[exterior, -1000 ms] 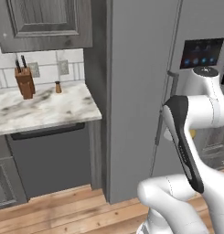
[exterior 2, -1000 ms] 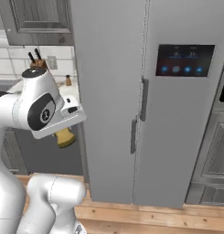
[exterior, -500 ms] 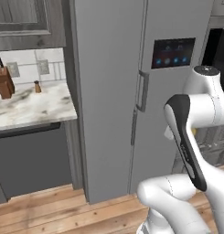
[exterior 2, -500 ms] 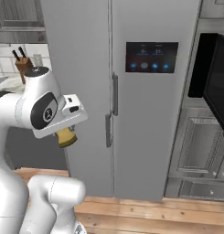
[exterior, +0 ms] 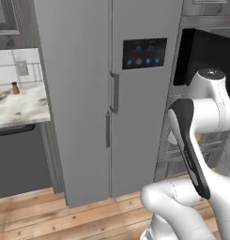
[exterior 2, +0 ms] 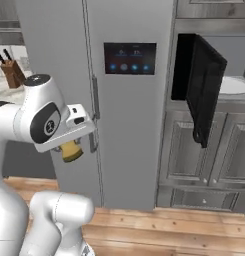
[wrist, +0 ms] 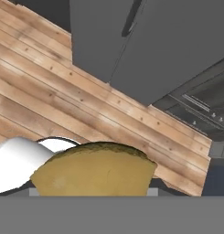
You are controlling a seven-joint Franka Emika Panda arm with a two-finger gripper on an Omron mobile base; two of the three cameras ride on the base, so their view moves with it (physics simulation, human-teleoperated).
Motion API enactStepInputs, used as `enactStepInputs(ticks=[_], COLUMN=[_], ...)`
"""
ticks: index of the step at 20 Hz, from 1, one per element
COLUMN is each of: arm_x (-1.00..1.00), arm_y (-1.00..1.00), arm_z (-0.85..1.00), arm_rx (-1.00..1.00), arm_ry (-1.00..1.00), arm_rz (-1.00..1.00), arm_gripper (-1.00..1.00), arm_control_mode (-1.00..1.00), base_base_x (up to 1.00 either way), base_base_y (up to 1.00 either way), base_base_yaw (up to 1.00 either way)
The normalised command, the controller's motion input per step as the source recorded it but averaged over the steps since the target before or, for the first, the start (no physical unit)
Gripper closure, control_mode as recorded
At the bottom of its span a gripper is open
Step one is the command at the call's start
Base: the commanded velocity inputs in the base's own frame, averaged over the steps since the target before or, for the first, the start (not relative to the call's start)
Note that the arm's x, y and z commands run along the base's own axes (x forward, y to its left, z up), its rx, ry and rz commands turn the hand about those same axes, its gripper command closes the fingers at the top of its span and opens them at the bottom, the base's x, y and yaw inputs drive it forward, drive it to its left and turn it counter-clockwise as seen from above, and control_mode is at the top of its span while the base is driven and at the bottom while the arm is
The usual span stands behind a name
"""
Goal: Place the sponge inside the microwave to prepare for sanitizing.
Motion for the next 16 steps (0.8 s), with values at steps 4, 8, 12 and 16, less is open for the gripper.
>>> enactStepInputs(ticks=[4, 8, 12, 16], arm_x=[0.0, 0.0, 0.0, 0.0], arm_y=[0.0, 0.0, 0.0, 0.0], arm_z=[0.0, 0.0, 0.0, 0.0], arm_rx=[0.0, 0.0, 0.0, 0.0], arm_ry=[0.0, 0.0, 0.0, 0.0], arm_rz=[0.0, 0.0, 0.0, 0.0], arm_gripper=[1.0, 1.0, 1.0, 1.0], arm_control_mode=[1.0, 1.0, 1.0, 1.0], base_base_x=[-0.32, -0.47, -0.51, -0.12], base_base_y=[-0.81, -0.76, -0.76, -0.82], base_base_yaw=[0.0, 0.0, 0.0, 0.0])
